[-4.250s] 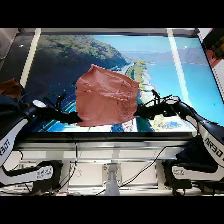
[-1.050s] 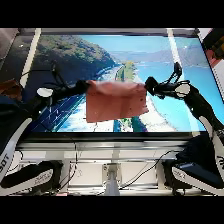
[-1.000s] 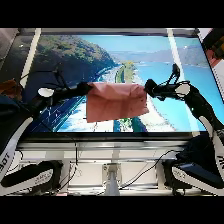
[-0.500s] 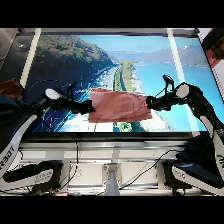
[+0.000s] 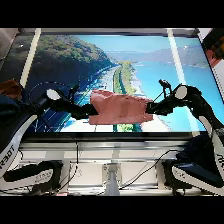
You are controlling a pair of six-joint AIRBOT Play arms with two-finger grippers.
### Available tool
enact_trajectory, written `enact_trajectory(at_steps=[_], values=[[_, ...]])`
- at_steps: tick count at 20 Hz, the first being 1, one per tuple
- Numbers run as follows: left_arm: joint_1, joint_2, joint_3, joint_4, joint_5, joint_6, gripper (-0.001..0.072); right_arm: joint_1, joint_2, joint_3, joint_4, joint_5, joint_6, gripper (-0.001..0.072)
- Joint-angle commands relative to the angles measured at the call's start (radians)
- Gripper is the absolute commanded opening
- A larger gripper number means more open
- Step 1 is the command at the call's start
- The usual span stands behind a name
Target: Fold the clothes and pants, and hang the long-sleeved shirts on hangers.
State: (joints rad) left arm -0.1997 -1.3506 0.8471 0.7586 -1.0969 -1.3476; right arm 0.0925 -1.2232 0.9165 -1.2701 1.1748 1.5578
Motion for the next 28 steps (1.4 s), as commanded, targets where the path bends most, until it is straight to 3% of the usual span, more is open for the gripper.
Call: enact_trajectory(at_steps=[1,6,10,15,19,20,28], values=[[0.001,0.0,0.0,-0.054,0.011,0.002,0.0703,-0.002,0.001,0.043,-0.038,-0.057,-0.08,0.0536],[0.077,0.017,0.051,-0.053,0.038,0.054,0.0696,-0.069,0.001,0.316,-0.227,-0.121,-0.078,0.0508],[0.225,0.098,0.175,-0.052,0.037,0.055,0.0696,-0.372,0.001,0.403,-0.202,-0.012,-0.082,0.0486],[0.314,0.194,0.232,-0.045,0.038,0.056,0.0695,-0.678,-0.002,0.171,0.269,0.129,-0.307,0.0457],[0.27,0.194,0.231,-0.026,0.039,0.057,0.0695,-0.623,-0.002,-0.135,0.411,-0.012,-0.431,0.0564],[0.261,0.194,0.231,-0.026,0.039,0.057,0.0695,-0.587,-0.002,-0.191,0.428,-0.083,-0.43,0.0626],[0.249,0.194,0.231,-0.026,0.038,0.057,0.0695,-0.319,-0.186,-0.225,0.649,-0.25,-0.443,0.063]])
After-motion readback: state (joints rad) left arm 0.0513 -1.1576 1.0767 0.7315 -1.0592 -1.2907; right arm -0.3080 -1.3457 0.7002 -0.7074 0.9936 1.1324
